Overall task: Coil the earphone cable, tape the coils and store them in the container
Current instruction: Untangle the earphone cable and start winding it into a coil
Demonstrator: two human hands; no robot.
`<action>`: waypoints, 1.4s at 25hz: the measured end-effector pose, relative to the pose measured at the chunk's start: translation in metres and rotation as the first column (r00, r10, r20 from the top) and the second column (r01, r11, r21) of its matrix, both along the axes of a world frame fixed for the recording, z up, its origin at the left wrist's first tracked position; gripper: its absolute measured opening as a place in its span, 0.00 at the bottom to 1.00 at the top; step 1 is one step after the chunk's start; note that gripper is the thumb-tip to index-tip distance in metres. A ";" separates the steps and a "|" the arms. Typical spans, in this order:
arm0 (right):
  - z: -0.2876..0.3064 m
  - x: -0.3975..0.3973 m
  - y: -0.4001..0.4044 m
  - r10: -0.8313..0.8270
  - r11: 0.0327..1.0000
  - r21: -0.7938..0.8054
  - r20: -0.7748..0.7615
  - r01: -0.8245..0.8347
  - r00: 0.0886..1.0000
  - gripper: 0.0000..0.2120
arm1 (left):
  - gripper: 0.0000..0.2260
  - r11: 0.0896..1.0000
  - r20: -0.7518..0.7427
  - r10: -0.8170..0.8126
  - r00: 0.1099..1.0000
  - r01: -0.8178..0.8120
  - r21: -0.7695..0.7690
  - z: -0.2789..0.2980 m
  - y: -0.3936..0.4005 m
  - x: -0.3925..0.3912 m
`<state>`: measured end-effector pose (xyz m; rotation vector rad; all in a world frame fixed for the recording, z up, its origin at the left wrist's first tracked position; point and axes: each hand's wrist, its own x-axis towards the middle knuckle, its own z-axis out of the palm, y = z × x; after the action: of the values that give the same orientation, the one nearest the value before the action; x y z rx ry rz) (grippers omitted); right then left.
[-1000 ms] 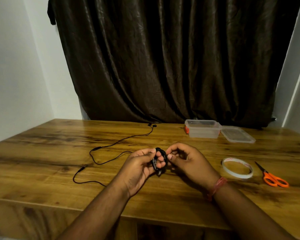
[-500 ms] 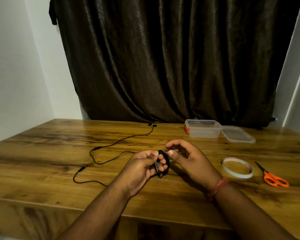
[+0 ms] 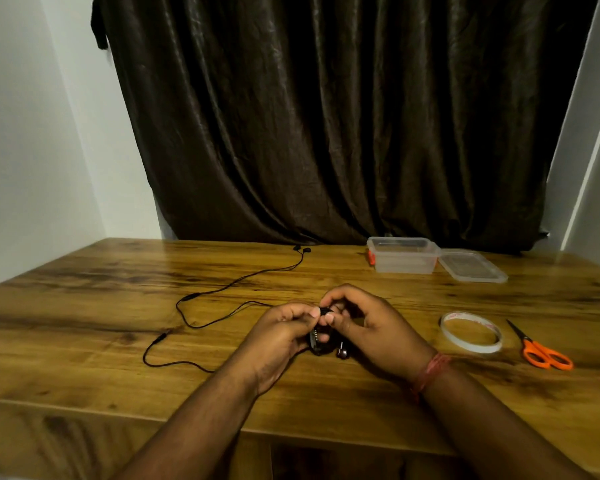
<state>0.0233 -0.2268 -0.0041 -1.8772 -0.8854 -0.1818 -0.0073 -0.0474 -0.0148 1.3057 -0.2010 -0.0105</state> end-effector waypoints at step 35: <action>-0.006 0.010 0.005 0.109 0.985 0.152 -0.215 -0.077 0.971 0.12 | 0.07 0.998 -0.035 0.055 0.998 -0.054 0.008 0.007 -0.009 -0.003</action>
<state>0.0334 -0.2220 -0.0102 -1.6813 -0.7827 0.0229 -0.0101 -0.0566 -0.0075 1.3169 -0.1351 0.0121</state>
